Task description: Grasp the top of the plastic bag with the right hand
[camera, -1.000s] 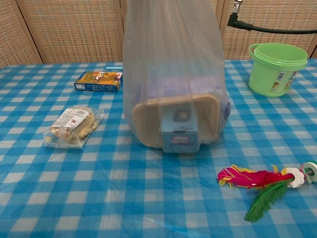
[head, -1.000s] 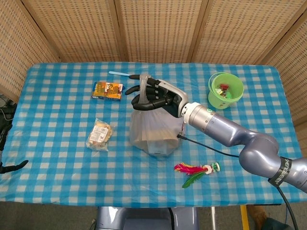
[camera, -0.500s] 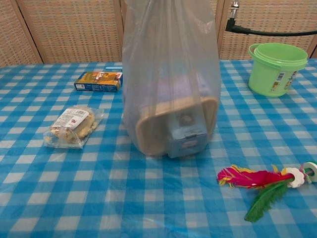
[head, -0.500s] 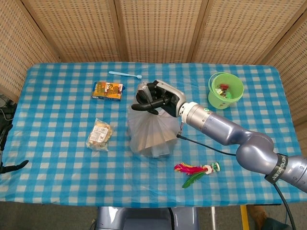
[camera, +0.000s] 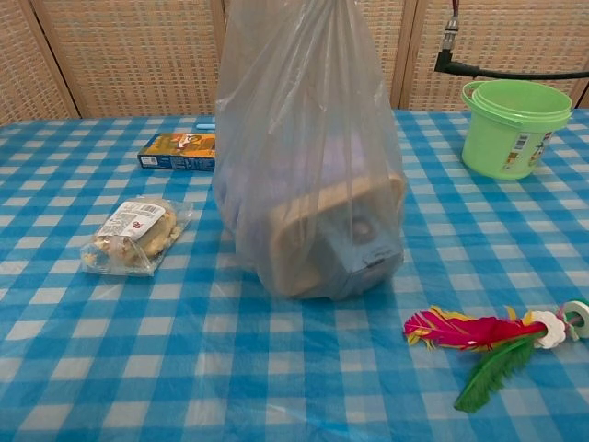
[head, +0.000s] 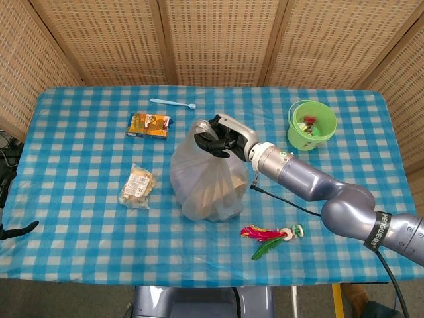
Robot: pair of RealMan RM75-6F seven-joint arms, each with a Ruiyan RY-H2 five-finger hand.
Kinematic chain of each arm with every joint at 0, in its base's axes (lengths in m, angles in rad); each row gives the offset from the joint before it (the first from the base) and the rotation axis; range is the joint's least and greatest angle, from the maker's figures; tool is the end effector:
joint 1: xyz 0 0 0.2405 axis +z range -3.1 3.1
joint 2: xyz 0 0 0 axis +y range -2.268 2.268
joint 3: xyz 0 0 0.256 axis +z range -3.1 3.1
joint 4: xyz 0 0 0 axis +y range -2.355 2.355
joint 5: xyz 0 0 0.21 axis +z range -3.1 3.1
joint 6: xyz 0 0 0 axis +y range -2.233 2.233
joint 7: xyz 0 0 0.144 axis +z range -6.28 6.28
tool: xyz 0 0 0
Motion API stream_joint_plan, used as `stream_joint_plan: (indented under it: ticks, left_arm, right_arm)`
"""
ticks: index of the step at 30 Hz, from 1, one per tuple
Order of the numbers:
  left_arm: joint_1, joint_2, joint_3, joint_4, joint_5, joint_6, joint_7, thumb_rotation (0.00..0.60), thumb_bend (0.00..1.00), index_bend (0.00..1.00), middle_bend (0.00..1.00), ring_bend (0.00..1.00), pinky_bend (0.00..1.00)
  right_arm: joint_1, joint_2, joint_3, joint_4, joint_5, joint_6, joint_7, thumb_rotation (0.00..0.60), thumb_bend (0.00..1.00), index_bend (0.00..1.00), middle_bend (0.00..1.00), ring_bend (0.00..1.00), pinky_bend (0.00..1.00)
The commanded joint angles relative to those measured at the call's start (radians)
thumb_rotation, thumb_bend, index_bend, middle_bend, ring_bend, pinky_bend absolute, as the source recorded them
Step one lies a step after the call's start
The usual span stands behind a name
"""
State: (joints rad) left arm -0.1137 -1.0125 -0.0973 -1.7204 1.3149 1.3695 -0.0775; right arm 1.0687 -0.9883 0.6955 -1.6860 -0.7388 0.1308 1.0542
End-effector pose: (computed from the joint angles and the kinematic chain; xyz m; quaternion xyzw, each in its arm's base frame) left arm -0.3169 0.1965 0.1834 -0.5373 -0.4629 -0.3771 0.5957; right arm 0.0447 -0.4075 0.1477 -0.4292 0.7852 -0.4449 0.0359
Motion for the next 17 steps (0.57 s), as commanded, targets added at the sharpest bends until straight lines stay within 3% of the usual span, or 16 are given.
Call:
stream_joint_plan:
  ticks: [1, 17]
  left_arm:
    - [-0.001, 0.0, 0.0, 0.0, 0.0, -0.001, 0.0, 0.6, 0.0, 0.0, 0.0, 0.0, 0.0]
    - [-0.007, 0.002, 0.0, 0.003, -0.011, -0.02, -0.012, 0.6, 0.0, 0.0, 0.0, 0.0, 0.0]
  right_arm:
    - [0.015, 0.014, -0.027, -0.012, 0.025, 0.026, -0.031, 0.6, 1.0, 0.91, 0.88, 0.91, 1.0]
    - [0.156, 0.175, -0.042, -0.051, 0.257, 0.118, -0.088, 0.6, 1.0, 0.9, 0.87, 0.91, 1.0]
